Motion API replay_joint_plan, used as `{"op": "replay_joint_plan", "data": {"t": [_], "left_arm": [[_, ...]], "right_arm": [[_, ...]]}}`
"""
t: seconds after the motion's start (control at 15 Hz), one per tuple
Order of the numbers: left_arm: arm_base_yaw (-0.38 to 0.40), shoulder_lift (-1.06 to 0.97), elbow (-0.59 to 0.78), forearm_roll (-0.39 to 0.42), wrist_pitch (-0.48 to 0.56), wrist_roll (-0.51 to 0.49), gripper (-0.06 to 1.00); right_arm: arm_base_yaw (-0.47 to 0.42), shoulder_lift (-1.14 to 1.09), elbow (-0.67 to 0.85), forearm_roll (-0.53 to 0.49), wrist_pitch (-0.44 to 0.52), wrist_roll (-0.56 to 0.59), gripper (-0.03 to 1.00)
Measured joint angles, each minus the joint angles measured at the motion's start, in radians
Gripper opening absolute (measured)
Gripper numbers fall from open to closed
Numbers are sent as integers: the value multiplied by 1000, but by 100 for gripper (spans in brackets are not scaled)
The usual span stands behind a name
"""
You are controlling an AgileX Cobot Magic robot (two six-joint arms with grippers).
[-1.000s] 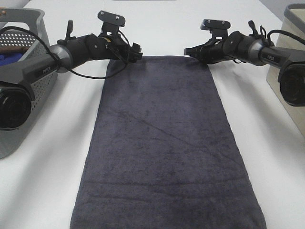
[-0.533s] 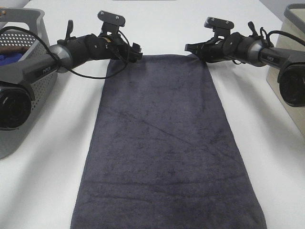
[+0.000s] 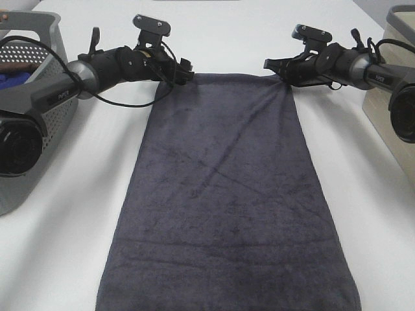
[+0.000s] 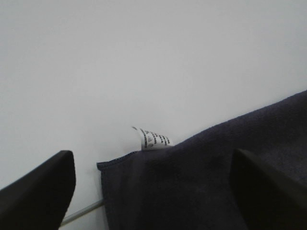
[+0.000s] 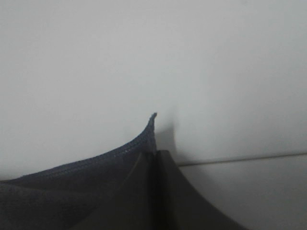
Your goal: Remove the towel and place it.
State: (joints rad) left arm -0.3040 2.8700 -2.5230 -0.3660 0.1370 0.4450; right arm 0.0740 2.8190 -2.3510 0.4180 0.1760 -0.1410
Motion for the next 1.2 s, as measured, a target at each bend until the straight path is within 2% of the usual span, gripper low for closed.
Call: {"op": "replay_joint_plan", "data": {"t": [0.2,0.27,0.47,0.53,0.6,0.8,1.07,1.13,1.2], "left_arm": [[0,0,0,0,0,0,82],[0,0,0,0,0,0,82],[0,0,0,0,0,0,82],[0,0,0,0,0,0,82],[0,0,0,0,0,0,82],[0,0,0,0,43,0,82],[0,-41,0,6,184,0,82],[0,-106,0,28,310,0,82],[0,-140,0,38,390,-1,82]], "right_arm": [[1,0,0,-1,14,5,2],[7,0,0,-8,17,2,8],[20,-8,-1,-27,19,-6,53],[21,-19,-1,-42,46,-16,62],[21,-32,-1,-70,75,-25,67],[20,-126,-1,-146,141,-44,70],[20,-250,-1,-177,234,-47,70],[20,-297,-1,-181,365,-47,70],[20,-325,-1,-182,450,-47,71]]}}
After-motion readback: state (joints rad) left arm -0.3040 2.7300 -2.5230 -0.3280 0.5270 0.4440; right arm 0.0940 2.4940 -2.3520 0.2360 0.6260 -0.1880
